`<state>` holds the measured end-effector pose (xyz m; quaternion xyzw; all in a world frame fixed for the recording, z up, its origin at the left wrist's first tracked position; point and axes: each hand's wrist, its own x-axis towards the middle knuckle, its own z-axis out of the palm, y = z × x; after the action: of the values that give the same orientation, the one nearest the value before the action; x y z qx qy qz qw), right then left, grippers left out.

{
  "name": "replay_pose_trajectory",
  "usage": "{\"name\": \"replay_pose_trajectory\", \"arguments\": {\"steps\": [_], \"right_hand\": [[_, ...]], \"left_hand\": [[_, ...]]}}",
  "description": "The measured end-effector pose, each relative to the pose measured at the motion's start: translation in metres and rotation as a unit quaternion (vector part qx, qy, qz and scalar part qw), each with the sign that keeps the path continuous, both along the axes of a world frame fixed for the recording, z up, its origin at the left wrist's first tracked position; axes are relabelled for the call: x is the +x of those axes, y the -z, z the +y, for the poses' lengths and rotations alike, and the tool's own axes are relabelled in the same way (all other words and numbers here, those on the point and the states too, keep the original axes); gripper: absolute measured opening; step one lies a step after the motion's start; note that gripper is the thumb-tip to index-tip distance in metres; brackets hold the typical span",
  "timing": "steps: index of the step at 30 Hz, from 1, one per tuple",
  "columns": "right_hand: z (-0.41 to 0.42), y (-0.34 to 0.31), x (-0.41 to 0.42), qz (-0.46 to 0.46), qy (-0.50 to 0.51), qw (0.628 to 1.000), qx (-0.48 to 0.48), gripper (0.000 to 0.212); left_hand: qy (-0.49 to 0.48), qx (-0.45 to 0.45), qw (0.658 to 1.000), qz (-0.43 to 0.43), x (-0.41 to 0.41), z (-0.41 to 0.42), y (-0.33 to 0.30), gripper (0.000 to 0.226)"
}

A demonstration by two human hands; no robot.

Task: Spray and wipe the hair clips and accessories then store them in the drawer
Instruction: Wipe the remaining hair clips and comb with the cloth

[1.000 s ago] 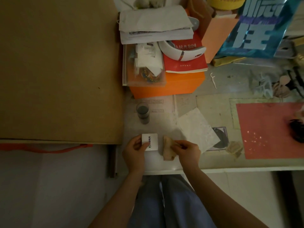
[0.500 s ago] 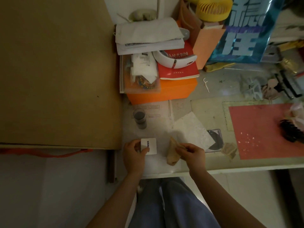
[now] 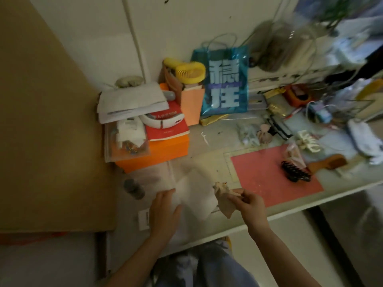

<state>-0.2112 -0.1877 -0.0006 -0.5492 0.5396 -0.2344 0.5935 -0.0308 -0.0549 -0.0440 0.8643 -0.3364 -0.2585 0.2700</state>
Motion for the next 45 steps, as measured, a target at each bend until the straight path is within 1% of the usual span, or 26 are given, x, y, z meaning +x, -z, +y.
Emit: {"name": "replay_pose_trajectory", "arguments": {"steps": [2, 4, 5, 8, 11, 15, 20, 26, 28, 32, 34, 36, 41, 43, 45], "right_hand": [[-0.016, -0.006, -0.022, 0.002, 0.032, 0.999, -0.012, 0.011], [-0.033, -0.010, -0.044, -0.002, 0.063, 0.998, -0.019, 0.023], [-0.043, -0.012, -0.056, -0.004, 0.075, 0.997, -0.018, 0.025], [-0.075, -0.017, -0.089, -0.016, 0.103, 0.994, -0.020, 0.012], [-0.111, -0.018, -0.122, -0.025, 0.109, 0.993, -0.021, 0.005], [-0.163, -0.011, -0.165, -0.033, 0.092, 0.995, 0.006, 0.011], [-0.217, 0.000, -0.213, -0.016, 0.069, 0.997, 0.044, 0.013], [-0.265, 0.001, -0.249, -0.007, 0.047, 0.997, 0.063, 0.020], [-0.274, 0.003, -0.255, -0.004, 0.048, 0.996, 0.069, 0.021], [-0.288, 0.002, -0.261, -0.007, 0.052, 0.997, 0.064, 0.016], [-0.290, 0.002, -0.263, -0.006, 0.060, 0.996, 0.066, 0.011], [-0.292, 0.002, -0.265, -0.009, 0.072, 0.995, 0.074, 0.010], [-0.299, 0.003, -0.265, -0.011, 0.081, 0.993, 0.088, 0.005], [-0.301, 0.004, -0.264, -0.012, 0.087, 0.992, 0.094, 0.005], [-0.302, 0.005, -0.264, -0.011, 0.089, 0.991, 0.095, 0.006]], "left_hand": [[0.041, -0.017, 0.999, 0.000, -0.015, -0.021, -0.008, 0.045], [0.076, -0.025, 0.997, -0.005, -0.031, -0.045, -0.014, 0.045], [0.084, -0.028, 0.996, 0.000, -0.040, -0.059, -0.017, 0.046], [0.103, -0.042, 0.994, 0.013, -0.072, -0.106, -0.021, 0.046], [0.121, -0.043, 0.992, 0.007, -0.103, -0.154, -0.016, 0.045], [0.098, 0.003, 0.995, 0.022, -0.151, -0.212, -0.006, 0.051], [0.072, 0.065, 0.993, 0.066, -0.209, -0.265, 0.007, 0.062], [0.037, 0.049, 0.991, 0.115, -0.257, -0.308, 0.006, 0.062], [0.022, 0.039, 0.990, 0.132, -0.265, -0.315, 0.008, 0.068], [0.005, 0.021, 0.987, 0.159, -0.271, -0.330, 0.011, 0.092], [0.005, 0.034, 0.986, 0.165, -0.273, -0.336, 0.014, 0.104], [0.003, 0.042, 0.985, 0.170, -0.277, -0.339, 0.017, 0.110], [0.006, 0.049, 0.988, 0.147, -0.281, -0.348, 0.025, 0.109], [0.005, 0.051, 0.988, 0.147, -0.279, -0.350, 0.030, 0.099], [0.003, 0.034, 0.987, 0.154, -0.280, -0.351, 0.029, 0.087]]}}
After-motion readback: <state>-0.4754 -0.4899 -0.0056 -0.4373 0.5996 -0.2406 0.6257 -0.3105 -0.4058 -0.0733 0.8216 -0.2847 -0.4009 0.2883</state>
